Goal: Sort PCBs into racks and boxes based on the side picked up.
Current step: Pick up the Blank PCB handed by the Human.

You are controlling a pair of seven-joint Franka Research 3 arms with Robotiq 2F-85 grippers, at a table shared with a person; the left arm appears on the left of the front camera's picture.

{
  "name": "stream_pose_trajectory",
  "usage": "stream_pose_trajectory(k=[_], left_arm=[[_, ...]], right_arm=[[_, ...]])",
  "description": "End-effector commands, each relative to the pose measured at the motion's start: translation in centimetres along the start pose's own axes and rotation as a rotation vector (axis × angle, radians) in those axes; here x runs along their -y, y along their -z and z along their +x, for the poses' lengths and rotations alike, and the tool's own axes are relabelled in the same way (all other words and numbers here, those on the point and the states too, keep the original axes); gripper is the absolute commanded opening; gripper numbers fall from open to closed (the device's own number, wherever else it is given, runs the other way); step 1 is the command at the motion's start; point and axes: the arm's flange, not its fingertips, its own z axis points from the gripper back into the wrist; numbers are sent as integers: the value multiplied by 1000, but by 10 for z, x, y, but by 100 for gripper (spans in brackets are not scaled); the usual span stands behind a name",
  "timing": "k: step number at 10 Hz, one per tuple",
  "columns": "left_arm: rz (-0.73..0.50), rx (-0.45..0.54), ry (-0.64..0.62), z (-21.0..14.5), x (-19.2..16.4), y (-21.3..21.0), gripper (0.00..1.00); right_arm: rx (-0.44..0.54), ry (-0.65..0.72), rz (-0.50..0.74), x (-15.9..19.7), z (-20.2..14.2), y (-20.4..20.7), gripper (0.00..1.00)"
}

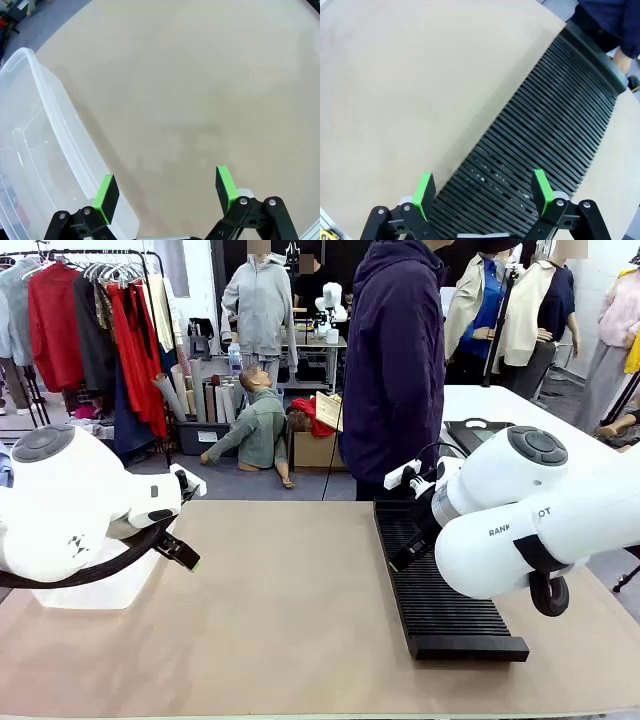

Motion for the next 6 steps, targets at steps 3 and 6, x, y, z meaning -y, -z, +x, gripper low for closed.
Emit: stream_pose_trajectory(k=[3,6], left_arm=[[0,0,0,0,0,0,100],[0,0,0,0,0,0,100]], right_arm=[[0,0,0,0,0,0,100],[0,0,0,0,0,0,100]])
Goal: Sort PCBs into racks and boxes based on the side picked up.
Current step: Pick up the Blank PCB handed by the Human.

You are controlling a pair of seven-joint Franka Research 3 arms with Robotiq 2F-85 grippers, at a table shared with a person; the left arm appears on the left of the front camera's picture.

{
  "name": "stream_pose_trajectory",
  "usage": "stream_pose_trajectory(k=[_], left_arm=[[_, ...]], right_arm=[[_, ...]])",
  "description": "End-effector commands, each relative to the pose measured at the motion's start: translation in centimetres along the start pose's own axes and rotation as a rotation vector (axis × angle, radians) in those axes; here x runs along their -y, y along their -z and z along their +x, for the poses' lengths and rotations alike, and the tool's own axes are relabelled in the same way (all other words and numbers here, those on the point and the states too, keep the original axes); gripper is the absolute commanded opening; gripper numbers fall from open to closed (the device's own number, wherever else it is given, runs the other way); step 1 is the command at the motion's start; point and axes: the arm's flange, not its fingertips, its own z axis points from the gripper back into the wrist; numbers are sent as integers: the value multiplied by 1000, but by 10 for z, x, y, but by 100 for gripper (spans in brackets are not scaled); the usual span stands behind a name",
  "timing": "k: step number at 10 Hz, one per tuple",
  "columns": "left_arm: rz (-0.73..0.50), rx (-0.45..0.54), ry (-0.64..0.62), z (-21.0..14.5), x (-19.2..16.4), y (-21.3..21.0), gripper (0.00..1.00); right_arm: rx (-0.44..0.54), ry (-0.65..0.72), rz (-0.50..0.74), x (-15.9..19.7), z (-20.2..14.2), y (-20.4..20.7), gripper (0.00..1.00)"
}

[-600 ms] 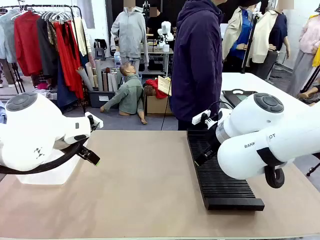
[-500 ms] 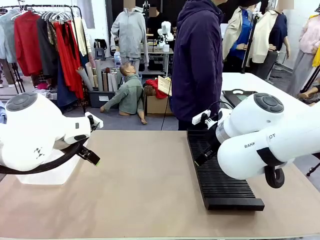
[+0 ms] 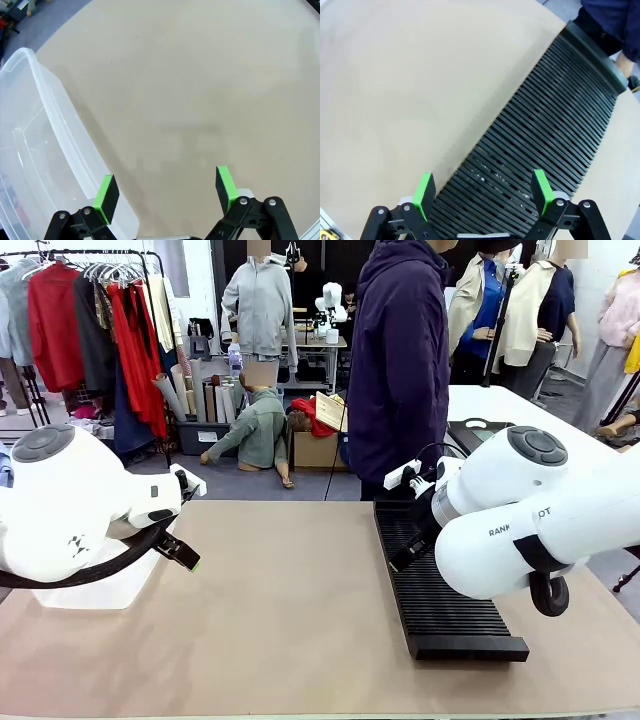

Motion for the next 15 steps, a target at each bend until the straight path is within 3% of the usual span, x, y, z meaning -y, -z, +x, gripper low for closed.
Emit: stream_pose_trajectory(k=[1,7,9,12,13,15], left_arm=[[0,0,0,0,0,0,100],[0,0,0,0,0,0,100],[-26,29,-74,7,-14,-12,100],[-75,68,-117,19,-29,-33,100],[-94,73,-151,25,-36,-42,100],[-174,80,-237,37,-51,-57,100]], right_arm=[[0,0,0,0,0,0,100],[0,0,0,0,0,0,100],[25,29,-1,7,14,-18,100],[2,118,53,24,33,-39,100],[-55,214,79,33,41,-46,100],[-70,351,123,46,54,-58,100]])
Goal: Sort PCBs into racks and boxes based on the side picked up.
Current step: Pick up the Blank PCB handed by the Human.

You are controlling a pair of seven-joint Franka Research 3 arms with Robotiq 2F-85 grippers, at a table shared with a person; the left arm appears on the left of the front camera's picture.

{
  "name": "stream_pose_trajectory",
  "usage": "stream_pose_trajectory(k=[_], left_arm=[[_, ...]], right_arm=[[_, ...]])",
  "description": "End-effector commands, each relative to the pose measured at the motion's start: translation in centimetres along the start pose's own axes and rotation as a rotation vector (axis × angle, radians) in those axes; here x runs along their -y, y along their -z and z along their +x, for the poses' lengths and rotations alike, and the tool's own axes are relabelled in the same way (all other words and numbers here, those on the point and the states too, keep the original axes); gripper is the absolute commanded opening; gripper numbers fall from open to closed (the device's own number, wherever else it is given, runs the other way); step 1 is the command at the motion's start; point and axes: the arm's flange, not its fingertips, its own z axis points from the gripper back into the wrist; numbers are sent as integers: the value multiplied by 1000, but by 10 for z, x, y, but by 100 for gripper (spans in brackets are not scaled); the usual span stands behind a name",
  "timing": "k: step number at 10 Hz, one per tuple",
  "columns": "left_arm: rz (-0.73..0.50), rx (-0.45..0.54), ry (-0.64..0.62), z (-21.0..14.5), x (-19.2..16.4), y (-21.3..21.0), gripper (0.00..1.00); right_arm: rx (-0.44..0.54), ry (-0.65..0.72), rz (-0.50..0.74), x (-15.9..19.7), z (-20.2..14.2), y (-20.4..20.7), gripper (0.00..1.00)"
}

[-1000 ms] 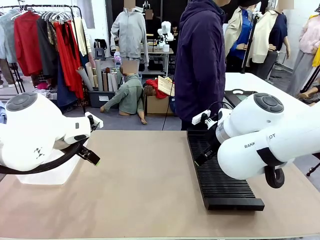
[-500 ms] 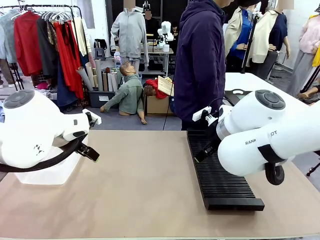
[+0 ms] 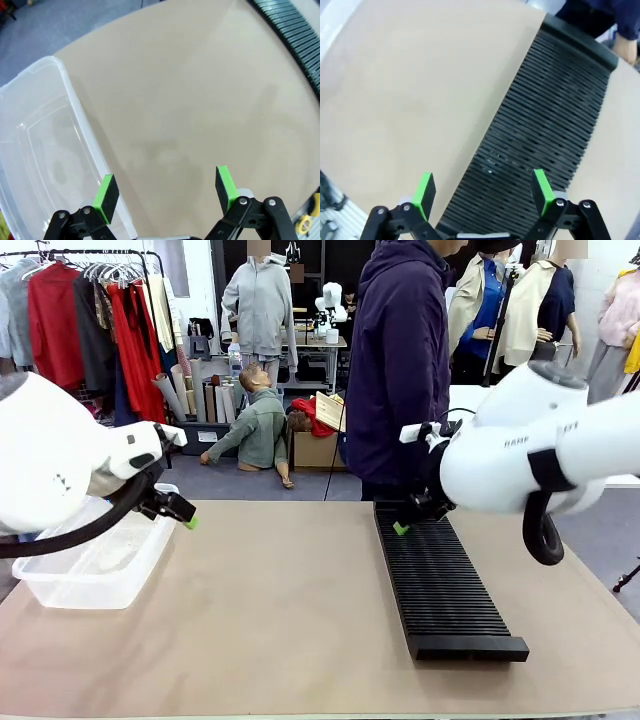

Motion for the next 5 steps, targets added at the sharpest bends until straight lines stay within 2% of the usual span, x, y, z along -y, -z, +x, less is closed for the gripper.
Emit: stream_pose_trajectory(k=[1,3,5], left_arm=[[-90,-20,-53,13,-19,-10,100],[-238,-8,-111,20,-34,-24,100],[-467,25,-207,11,-51,-42,100]], right_arm=[[21,139,75,8,15,-19,100],[95,208,156,16,19,-38,100],[177,239,251,29,10,-55,100]])
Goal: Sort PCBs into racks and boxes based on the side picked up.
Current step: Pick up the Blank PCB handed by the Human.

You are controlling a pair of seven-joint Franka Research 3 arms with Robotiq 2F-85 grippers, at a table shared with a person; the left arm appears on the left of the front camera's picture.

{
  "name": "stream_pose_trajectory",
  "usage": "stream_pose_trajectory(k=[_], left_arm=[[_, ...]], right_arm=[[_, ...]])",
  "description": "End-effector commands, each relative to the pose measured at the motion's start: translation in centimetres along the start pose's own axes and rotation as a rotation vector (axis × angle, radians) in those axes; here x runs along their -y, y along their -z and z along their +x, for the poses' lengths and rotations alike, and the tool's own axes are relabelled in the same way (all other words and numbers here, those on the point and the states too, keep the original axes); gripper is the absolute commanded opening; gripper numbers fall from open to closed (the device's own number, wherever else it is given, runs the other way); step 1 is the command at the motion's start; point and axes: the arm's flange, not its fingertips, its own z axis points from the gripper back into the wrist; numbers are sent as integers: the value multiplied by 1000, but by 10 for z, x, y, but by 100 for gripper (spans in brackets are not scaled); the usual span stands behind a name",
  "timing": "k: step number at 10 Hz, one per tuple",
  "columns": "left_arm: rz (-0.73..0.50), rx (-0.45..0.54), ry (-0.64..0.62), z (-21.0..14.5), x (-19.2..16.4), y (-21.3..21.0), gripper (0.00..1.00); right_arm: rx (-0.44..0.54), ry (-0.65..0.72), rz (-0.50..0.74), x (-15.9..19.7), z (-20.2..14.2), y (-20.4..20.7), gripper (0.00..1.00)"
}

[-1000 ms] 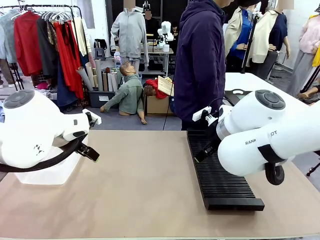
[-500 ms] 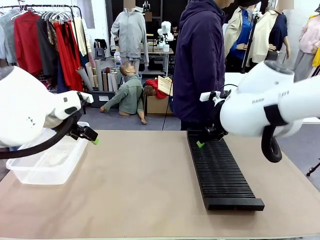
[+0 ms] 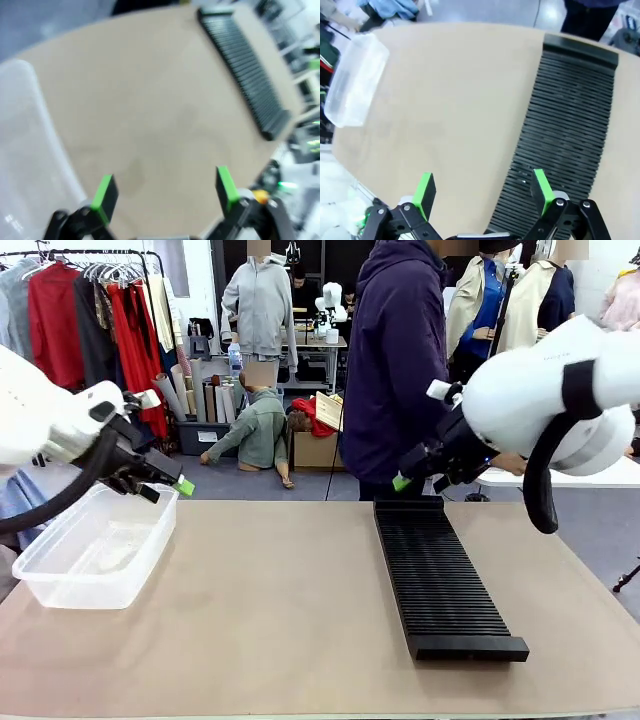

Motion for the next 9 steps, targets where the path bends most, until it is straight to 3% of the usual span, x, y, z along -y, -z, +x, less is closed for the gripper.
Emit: stream_pose_trajectory(k=[1,4,5,7,9], left_arm=[[-149,22,-67,-7,-21,-11,100],[-275,145,-121,-17,-35,-44,100],[-295,176,-151,-23,-43,-53,100],[-337,254,-183,-38,-61,-74,100],[-358,298,-172,-49,-69,-90,100]], right_arm=[[54,4,153,19,-10,-13,100],[203,73,415,44,-24,-56,100],[223,78,451,56,-33,-69,100],[242,93,608,90,-51,-89,100],[207,135,670,105,-65,-101,100]])
